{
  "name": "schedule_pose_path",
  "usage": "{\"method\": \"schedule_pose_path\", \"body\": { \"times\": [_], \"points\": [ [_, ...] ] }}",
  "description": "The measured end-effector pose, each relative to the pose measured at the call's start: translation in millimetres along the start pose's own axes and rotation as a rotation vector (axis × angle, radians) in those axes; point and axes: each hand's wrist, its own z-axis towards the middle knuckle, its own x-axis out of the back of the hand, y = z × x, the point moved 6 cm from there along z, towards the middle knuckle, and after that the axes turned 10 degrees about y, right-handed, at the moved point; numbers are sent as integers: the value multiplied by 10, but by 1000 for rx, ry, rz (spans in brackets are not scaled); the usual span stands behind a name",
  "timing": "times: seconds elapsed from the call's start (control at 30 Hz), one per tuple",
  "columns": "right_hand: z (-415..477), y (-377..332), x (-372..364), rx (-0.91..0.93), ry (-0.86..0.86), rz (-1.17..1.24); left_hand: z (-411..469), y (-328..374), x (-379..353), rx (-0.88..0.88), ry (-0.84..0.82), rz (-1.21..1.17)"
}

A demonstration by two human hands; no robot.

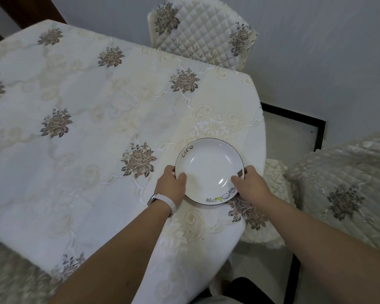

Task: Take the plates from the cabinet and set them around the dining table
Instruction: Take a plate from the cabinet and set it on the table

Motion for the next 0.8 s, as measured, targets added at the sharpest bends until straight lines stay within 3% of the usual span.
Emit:
{"method": "schedule_pose_path", "body": {
  "times": [0.27,0.43,0.63,0.8],
  "points": [
    [-229,-134,399,147,51,12,-337,87,427,-105,93,-33],
    [-508,-337,638,436,79,-76,-748,186,737,-279,185,9],
    [-1054,-582,746,803,30,-239,-1357,271,1046,-506,300,246],
    [-1497,-723,753,1009,31,-335,-1905,211,1304,-530,450,344]
  ]
}}
